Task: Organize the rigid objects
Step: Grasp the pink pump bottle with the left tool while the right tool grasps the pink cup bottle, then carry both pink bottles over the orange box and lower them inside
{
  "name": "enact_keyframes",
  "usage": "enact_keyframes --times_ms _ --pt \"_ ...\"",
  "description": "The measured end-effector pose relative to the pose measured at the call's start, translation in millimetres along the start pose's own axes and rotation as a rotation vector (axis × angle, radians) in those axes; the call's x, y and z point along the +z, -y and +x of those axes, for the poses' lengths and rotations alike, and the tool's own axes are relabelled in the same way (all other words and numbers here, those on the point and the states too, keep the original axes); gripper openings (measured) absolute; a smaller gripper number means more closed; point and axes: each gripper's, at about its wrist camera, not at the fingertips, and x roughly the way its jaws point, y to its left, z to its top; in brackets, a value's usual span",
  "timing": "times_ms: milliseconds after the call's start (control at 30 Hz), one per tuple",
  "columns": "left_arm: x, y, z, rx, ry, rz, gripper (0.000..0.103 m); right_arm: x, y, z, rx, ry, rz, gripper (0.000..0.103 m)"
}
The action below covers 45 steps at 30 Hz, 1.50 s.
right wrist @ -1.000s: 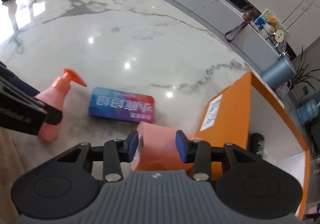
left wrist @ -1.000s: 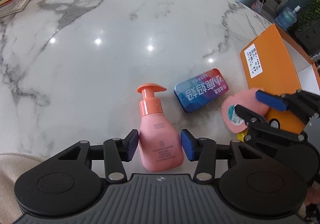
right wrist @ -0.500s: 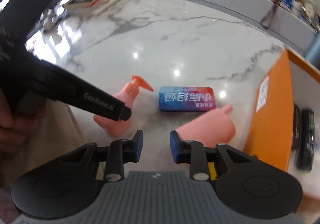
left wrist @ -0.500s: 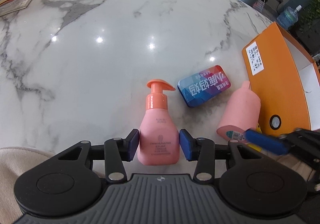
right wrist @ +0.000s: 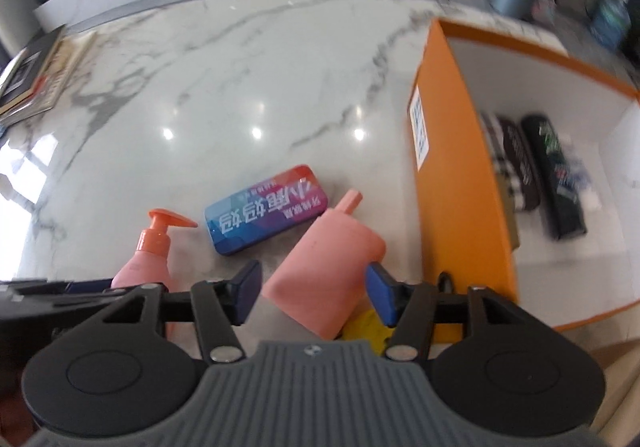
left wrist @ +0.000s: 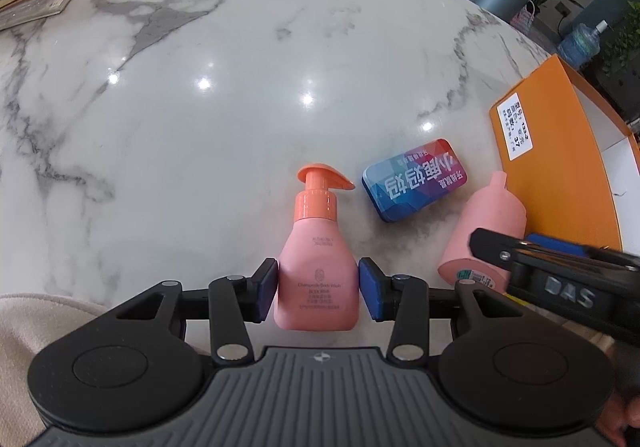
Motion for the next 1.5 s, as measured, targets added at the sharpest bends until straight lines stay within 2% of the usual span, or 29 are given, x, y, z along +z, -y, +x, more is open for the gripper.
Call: enact_keyframes --times_ms 100,167,200,300,367,467,733,1033,1167,1500 --pt "0.7 -1.9 0.2 -0.008 0.001 -0.004 0.050 3.3 1.7 13.0 -0.006 -0.026 0.052 0.062" --pt "1.3 -2.6 1.1 -0.014 -0.003 -0.005 0.050 4.9 3.2 17.4 0.021 -0.033 0.069 0.061" --pt "1.8 -3.3 1.9 -0.019 -0.008 -0.009 0.051 5.3 1.9 19.4 0.033 -0.045 0.067 0.056" --pt "3.6 -6.0 4.8 -0.028 -0.029 -0.028 0.051 1.1 -7.6 17.8 0.076 -0.082 0.014 0.056" --pt "5.4 -8.6 6.6 -0.039 -0.041 -0.047 0.052 -3.8 -11.7 14.4 0.075 -0.105 -0.020 0.055" --pt "6.5 -9.1 10.0 -0.044 -0.057 -0.055 0.054 -6.4 -6.3 13.1 0.130 -0.145 -0.023 0.056" --pt "8.8 -12.8 18.6 -0.046 -0.089 -0.083 0.056 5.8 -3.5 22.1 0.148 -0.138 -0.032 0.057" --pt "7.2 -8.9 17.2 -0.019 -0.080 -0.049 0.054 1.5 3.4 31.2 0.193 -0.150 0.014 0.057" --pt "3.6 -5.9 8.5 -0.033 -0.023 -0.027 0.053 -4.2 6.5 23.0 0.221 -0.126 0.013 0.057" --pt "-5.4 1.2 -15.6 -0.043 0.094 -0.006 0.052 -16.9 26.2 -17.0 0.275 -0.003 0.007 0.057"
